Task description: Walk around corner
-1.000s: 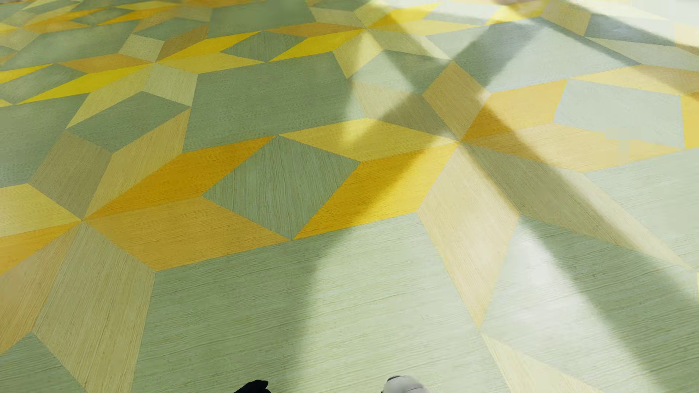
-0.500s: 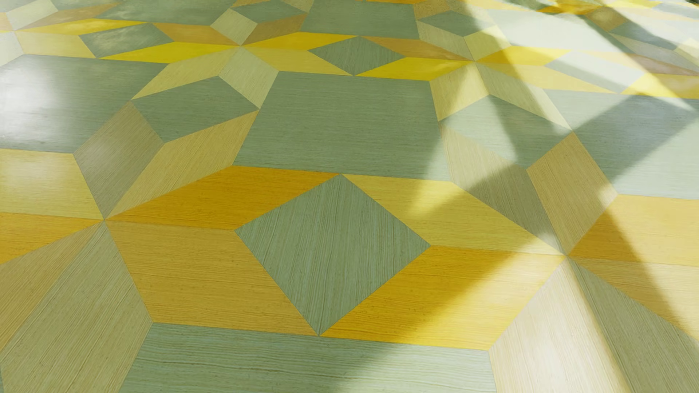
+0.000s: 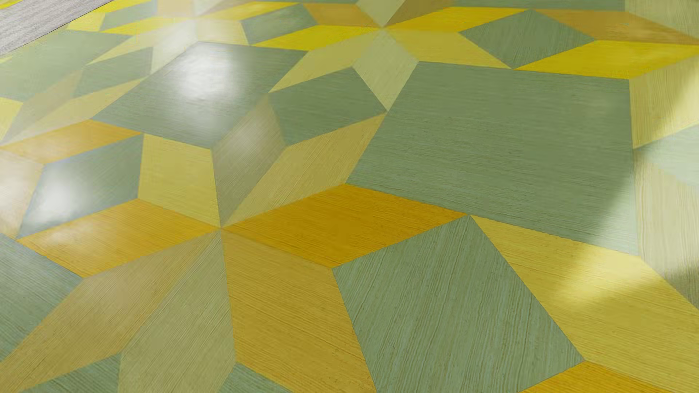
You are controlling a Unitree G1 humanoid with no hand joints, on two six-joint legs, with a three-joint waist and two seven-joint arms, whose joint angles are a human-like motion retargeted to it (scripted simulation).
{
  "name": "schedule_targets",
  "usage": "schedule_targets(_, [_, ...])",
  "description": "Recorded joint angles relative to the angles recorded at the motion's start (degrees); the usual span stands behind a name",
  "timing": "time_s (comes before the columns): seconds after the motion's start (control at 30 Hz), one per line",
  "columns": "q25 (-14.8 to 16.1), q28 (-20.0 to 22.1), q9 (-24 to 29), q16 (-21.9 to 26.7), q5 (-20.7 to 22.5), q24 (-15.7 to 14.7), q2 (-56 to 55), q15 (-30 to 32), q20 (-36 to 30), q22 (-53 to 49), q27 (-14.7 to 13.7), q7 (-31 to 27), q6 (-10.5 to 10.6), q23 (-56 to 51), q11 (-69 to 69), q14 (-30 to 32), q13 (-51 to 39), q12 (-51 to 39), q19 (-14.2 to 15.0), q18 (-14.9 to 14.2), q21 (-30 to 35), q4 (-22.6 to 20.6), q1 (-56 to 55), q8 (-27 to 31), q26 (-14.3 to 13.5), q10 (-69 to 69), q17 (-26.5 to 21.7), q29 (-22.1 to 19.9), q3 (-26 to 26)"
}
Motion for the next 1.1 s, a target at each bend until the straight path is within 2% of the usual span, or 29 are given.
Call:
schedule_targets(0.03, [0.0,0.0,-0.2,-0.3,-1.9,0.0,3.4,-1.8,-2.0,-0.2,0.0,0.0,-0.5,-1.4,-0.9,-1.2,-0.2,1.1,0.0,0.0,-1.0,0.7,-3.3,0.0,0.0,-0.3,0.0,0.0,1.8])
schedule_targets(0.13, [0.0,0.0,-1.1,-0.9,-3.4,0.0,11.1,-7.4,-5.9,4.6,0.0,0.0,-2.1,-7.0,-2.5,-4.0,-0.2,5.2,0.0,0.0,-1.4,5.2,-13.9,0.0,0.0,-6.4,0.0,0.0,6.7])
schedule_targets(0.2, [0.0,0.0,-1.9,-0.3,-2.3,0.0,17.4,-9.8,-6.0,7.1,0.0,0.0,-3.5,-10.2,-4.7,-6.4,-1.0,8.5,0.0,0.0,-1.0,6.8,-19.3,0.0,0.0,-15.1,0.6,0.0,9.9])
schedule_targets(0.27, [0.0,0.0,-2.4,0.7,0.1,0.0,22.1,-12.8,-8.5,10.4,0.0,0.0,-4.1,-12.4,-6.6,-15.2,-2.9,11.3,0.0,0.0,-1.2,8.2,-23.6,0.0,0.0,-20.9,0.2,0.0,13.2])
schedule_targets(0.3, [0.0,0.0,-2.0,1.3,0.3,0.0,23.3,-14.3,-10.4,12.3,0.0,0.0,-4.7,-13.2,-6.2,-15.8,-4.8,12.4,0.0,0.0,0.5,9.5,-25.4,0.0,0.0,-21.5,-0.2,0.0,15.9])
schedule_targets(0.33, [0.0,0.0,-1.6,1.6,-0.4,0.0,24.4,-14.8,-9.5,13.2,0.0,0.0,-5.7,-14.4,-5.2,-6.6,-6.4,14.0,0.0,0.0,0.8,10.3,-28.4,0.0,0.0,-19.4,-0.8,0.0,18.4])
schedule_targets(0.37, [0.0,0.0,-0.5,1.9,-1.2,0.0,26.9,-13.0,-11.6,15.4,0.0,0.0,-6.9,-14.3,-5.1,1.3,-7.6,14.4,0.0,0.0,1.2,9.9,-31.0,0.0,0.0,-13.9,-1.0,0.0,20.5])
schedule_targets(0.4, [0.0,0.0,-0.1,1.8,-2.0,0.0,28.6,-8.9,-13.3,17.9,0.0,0.0,-8.2,-14.3,-4.5,3.6,-7.4,13.9,0.0,0.0,-0.2,8.5,-32.3,0.0,0.0,-10.2,-1.0,0.0,21.5])
schedule_targets(0.43, [0.0,0.0,-0.8,1.8,-3.5,0.0,27.5,-2.7,-15.2,18.8,0.0,0.0,-9.2,-13.5,-0.7,1.0,-6.3,13.8,0.0,0.0,-1.1,6.6,-30.7,0.0,0.0,-9.0,-0.9,0.0,22.4])
schedule_targets(0.47, [0.0,0.0,-2.0,1.5,-3.2,0.0,23.2,3.4,-14.4,18.9,0.0,0.0,-9.4,-11.9,4.5,-3.0,-5.4,14.6,0.0,0.0,-0.4,5.2,-28.8,0.0,0.0,-8.1,-0.7,0.0,21.8])
schedule_targets(0.5, [0.0,0.0,-2.5,1.5,-1.8,0.0,18.1,4.2,-12.4,17.1,0.0,0.0,-9.7,-10.3,12.4,-6.9,-5.1,15.4,0.0,0.0,0.1,3.5,-26.3,0.0,0.0,-8.0,-0.4,0.0,18.7])
schedule_targets(0.57, [0.0,0.0,0.0,1.7,0.2,0.0,9.3,-1.4,-14.1,14.2,0.0,0.0,-10.6,-9.4,29.7,-11.4,-3.2,12.5,0.0,0.0,1.6,-2.1,-15.2,0.0,0.0,-12.6,0.0,0.0,11.4])
schedule_targets(0.6, [0.0,0.0,0.1,1.8,2.0,0.0,2.7,-6.0,-13.9,12.1,0.0,0.0,-10.4,-8.6,34.8,-14.1,-1.6,10.0,0.0,0.0,2.5,-3.9,-9.2,0.0,0.0,-16.0,0.4,0.0,8.8])
schedule_targets(0.63, [0.0,0.0,0.9,2.0,3.8,0.0,-2.8,-9.4,-10.8,9.1,0.0,0.0,-10.3,-8.1,35.6,-17.8,-0.1,7.9,0.0,0.0,4.3,-5.1,-2.2,0.0,0.0,-19.9,0.3,0.0,5.9])
schedule_targets(0.67, [0.0,0.0,0.5,2.2,4.7,0.0,-9.9,-10.6,-7.1,6.1,0.0,0.0,-10.2,-7.1,33.6,-20.9,1.1,5.7,0.0,0.0,6.4,-5.9,2.4,0.0,0.0,-22.7,0.1,0.0,3.0])
schedule_targets(0.7, [0.0,0.0,0.9,2.6,6.6,0.0,-13.1,-10.8,-3.8,2.8,0.0,0.0,-9.6,-6.3,26.8,-24.2,2.9,4.0,0.0,0.0,7.0,-4.1,8.8,0.0,0.0,-24.9,0.2,0.0,-0.4])
schedule_targets(0.77, [0.0,0.0,-0.2,3.5,6.3,0.0,-19.1,-7.1,3.4,-3.8,0.0,0.0,-9.7,-4.6,9.5,-30.4,5.8,-0.3,0.0,0.0,8.8,-2.5,17.5,0.0,0.0,-28.4,0.4,0.0,-5.8])
schedule_targets(0.83, [0.0,0.0,-2.3,4.6,6.2,0.0,-21.6,-5.0,7.8,-9.0,0.0,0.0,-9.9,-4.1,-10.0,-34.8,8.5,-5.3,0.0,0.0,9.1,-1.4,24.5,0.0,0.0,-30.1,0.6,0.0,-8.0])
schedule_targets(0.87, [0.0,0.0,-3.1,5.2,5.4,0.0,-23.0,-6.9,9.7,-11.2,0.0,0.0,-10.5,-4.0,-11.9,-34.9,9.3,-6.5,0.0,0.0,9.2,-0.6,27.2,0.0,0.0,-30.1,0.4,0.0,-9.5])
schedule_targets(0.9, [0.0,0.0,-3.1,5.2,5.1,0.0,-23.9,-6.6,11.4,-12.4,0.0,0.0,-9.9,-3.7,-9.4,-33.2,10.1,-7.2,0.0,0.0,9.0,2.6,29.5,0.0,0.0,-29.1,0.4,0.0,-12.3])
schedule_targets(0.93, [0.0,0.0,-3.3,4.8,5.7,0.0,-26.7,-1.9,12.4,-12.6,0.0,0.0,-8.7,-2.3,-1.3,-29.1,10.0,-6.8,0.0,0.0,9.8,5.7,30.4,0.0,0.0,-26.0,0.5,0.0,-13.6])
schedule_targets(0.97, [0.0,0.0,-2.5,3.0,8.4,0.0,-27.7,-0.9,12.6,-10.7,0.0,0.0,-6.2,0.9,6.5,-21.0,8.9,-5.4,0.0,0.0,11.2,9.3,30.0,0.0,0.0,-19.6,0.6,0.0,-13.3])
schedule_targets(1.0, [0.0,0.0,-1.9,2.4,9.9,0.0,-24.8,-3.7,12.5,-8.5,0.0,0.0,-5.8,3.0,10.6,-11.5,6.7,-3.7,0.0,0.0,11.5,10.7,26.9,0.0,0.0,-9.1,1.1,0.0,-11.7])
schedule_targets(1.03, [0.0,0.0,-2.4,2.7,10.8,0.0,-22.1,-7.4,9.4,-6.3,0.0,0.0,-6.6,1.6,11.9,-4.3,6.2,-3.0,0.0,0.0,10.0,8.9,19.4,0.0,0.0,6.6,2.1,0.0,-9.7])
schedule_targets(1.07, [0.0,0.0,-1.6,2.3,13.2,0.0,-16.7,-8.5,5.7,-3.2,0.0,0.0,-6.0,-1.0,9.8,-4.9,5.4,-2.8,0.0,0.0,9.1,9.2,13.1,0.0,0.0,19.3,2.7,0.0,-5.3])
schedule_targets(1.1, [0.0,0.0,-0.9,1.9,14.1,0.0,-11.1,-8.0,2.1,0.5,0.0,0.0,-7.1,-3.9,6.8,-6.2,4.1,-1.8,0.0,0.0,8.0,7.2,8.0,0.0,0.0,25.7,3.1,0.0,-0.5])
